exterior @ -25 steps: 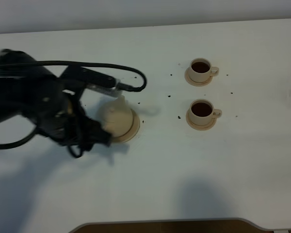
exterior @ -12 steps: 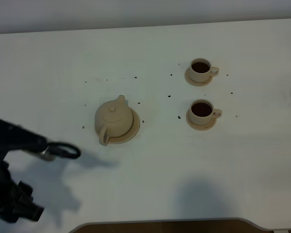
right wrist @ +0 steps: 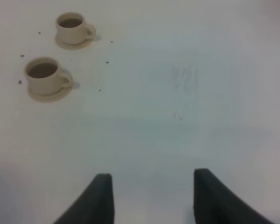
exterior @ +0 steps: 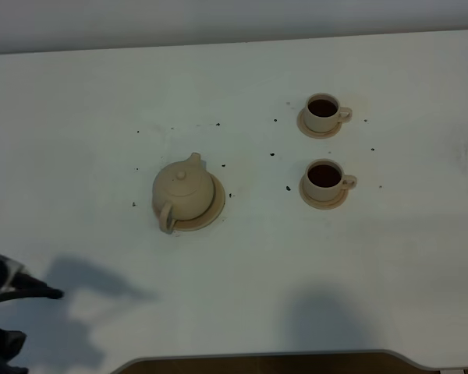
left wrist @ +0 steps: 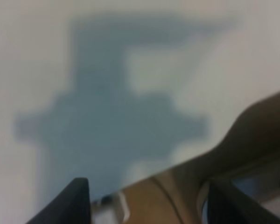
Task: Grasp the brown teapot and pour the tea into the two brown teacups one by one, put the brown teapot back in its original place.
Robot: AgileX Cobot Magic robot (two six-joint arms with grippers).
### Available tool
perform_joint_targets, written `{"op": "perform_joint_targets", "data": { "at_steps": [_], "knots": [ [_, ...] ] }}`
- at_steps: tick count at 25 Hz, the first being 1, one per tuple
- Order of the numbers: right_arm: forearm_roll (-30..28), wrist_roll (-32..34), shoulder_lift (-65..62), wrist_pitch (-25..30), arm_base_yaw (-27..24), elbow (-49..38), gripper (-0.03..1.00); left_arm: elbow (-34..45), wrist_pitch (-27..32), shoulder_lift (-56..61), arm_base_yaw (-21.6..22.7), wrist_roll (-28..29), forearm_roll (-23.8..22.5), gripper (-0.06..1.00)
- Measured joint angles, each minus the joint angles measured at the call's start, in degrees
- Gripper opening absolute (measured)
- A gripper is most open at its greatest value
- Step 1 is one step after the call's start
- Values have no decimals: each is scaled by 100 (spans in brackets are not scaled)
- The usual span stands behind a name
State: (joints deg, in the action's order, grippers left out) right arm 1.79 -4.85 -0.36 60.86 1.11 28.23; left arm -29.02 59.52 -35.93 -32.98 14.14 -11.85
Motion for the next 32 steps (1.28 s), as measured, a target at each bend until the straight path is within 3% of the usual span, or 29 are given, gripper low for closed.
{"op": "perform_joint_targets", "data": {
  "at_steps": [8,12,17,22,32],
  "knots": [
    [0,0,0,0,0,0,42,18,-6,1044,1608,-703,330,54],
    [0,0,0,0,0,0,42,18,-6,1332,2433,-794,394,54],
    [0,0,0,0,0,0,42,23,-6,1778,3094,-968,504,54],
    [0,0,0,0,0,0,42,23,-6,2475,3396,-1269,718,54],
    [0,0,0,0,0,0,42,23,-1,3553,3403,-1300,735,54]
  ]
}}
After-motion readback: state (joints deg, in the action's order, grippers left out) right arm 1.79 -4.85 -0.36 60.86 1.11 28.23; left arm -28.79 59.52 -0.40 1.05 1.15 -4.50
